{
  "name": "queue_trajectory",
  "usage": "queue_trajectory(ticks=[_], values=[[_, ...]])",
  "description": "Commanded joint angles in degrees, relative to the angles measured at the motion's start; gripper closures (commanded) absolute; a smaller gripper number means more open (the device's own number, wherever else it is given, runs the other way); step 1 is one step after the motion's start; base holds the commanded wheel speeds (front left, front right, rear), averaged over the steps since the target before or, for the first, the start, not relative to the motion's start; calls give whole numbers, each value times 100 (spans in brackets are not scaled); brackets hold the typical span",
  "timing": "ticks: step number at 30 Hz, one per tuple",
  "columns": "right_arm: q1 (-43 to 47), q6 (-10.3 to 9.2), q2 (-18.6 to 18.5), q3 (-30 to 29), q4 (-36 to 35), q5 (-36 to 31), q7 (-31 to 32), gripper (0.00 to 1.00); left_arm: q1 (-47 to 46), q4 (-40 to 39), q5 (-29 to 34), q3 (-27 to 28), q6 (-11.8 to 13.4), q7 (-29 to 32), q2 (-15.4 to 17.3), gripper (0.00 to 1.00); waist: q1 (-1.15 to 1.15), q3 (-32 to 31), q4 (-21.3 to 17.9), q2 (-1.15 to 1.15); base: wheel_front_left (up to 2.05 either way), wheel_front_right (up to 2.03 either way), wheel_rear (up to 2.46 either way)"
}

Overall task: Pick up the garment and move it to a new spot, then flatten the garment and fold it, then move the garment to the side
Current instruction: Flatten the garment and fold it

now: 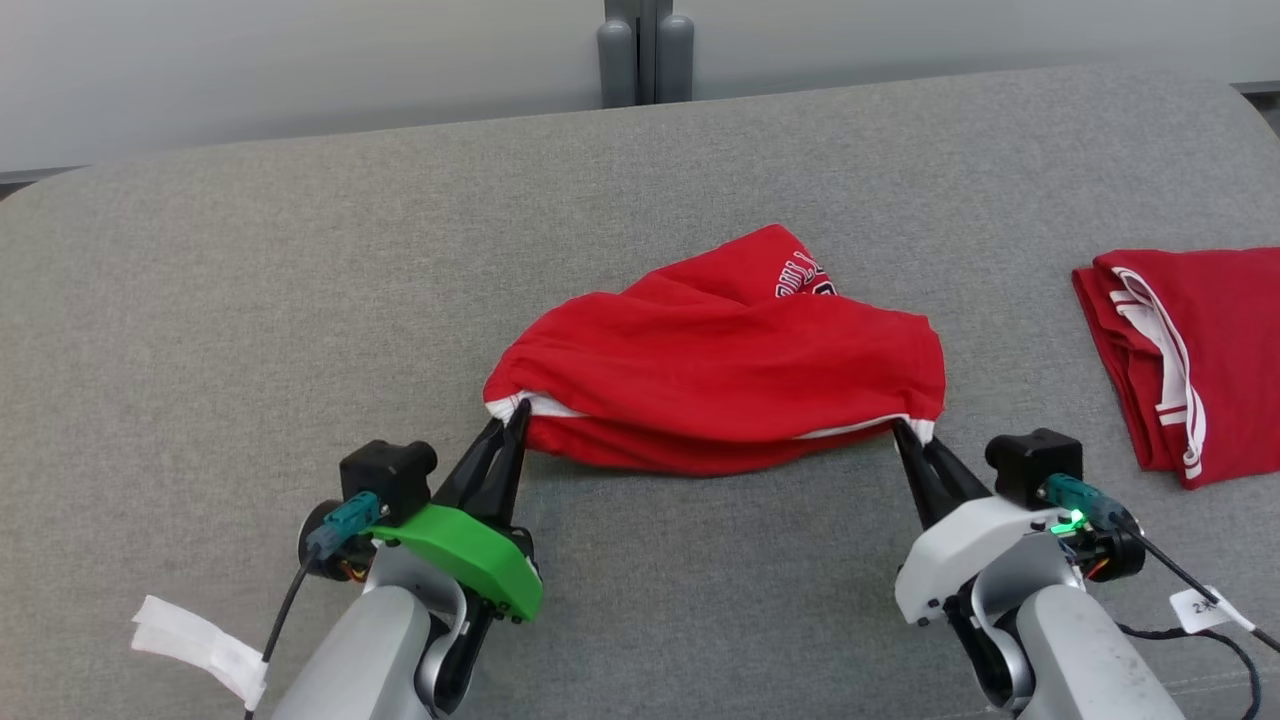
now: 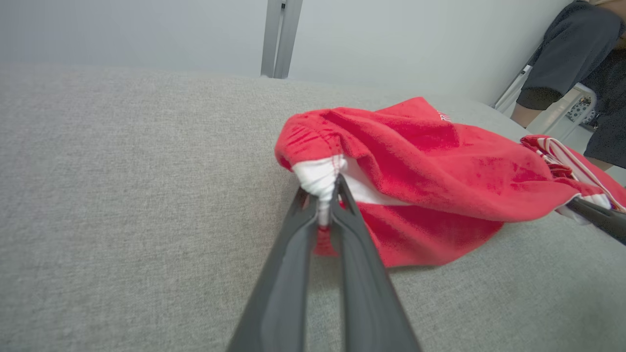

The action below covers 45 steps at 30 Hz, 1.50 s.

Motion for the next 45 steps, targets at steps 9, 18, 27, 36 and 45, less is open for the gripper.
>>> queue_trajectory(ticks=[9, 18, 27, 36, 45], values=[[510, -7, -354, -297, -2364, 251, 572, 100, 412, -2202, -492, -114, -14, 55, 501, 100, 0, 152, -56, 0, 0, 0, 0], [2, -6, -695, -309, -3529, 311, 1444, 100, -174, -3302, -721, -123, 65, 897, 743, 100, 0, 880, -161, 0, 0, 0, 0], [-2923, -6, -969, 2, -1739, 964, 1276, 100, -2933, -1760, -349, 74, 13, 1201, 727, 100, 0, 1829, -387, 0, 0, 0, 0], [-5739, -9, -725, -129, 307, 405, -489, 100, -5132, -508, 193, 464, 187, 197, 522, 100, 0, 1943, -627, 0, 0, 0, 0], [-6160, -8, -635, -350, 918, -154, -1118, 100, -4981, -601, 493, 434, 61, -13, 368, 100, 0, 2252, -492, 0, 0, 0, 0]])
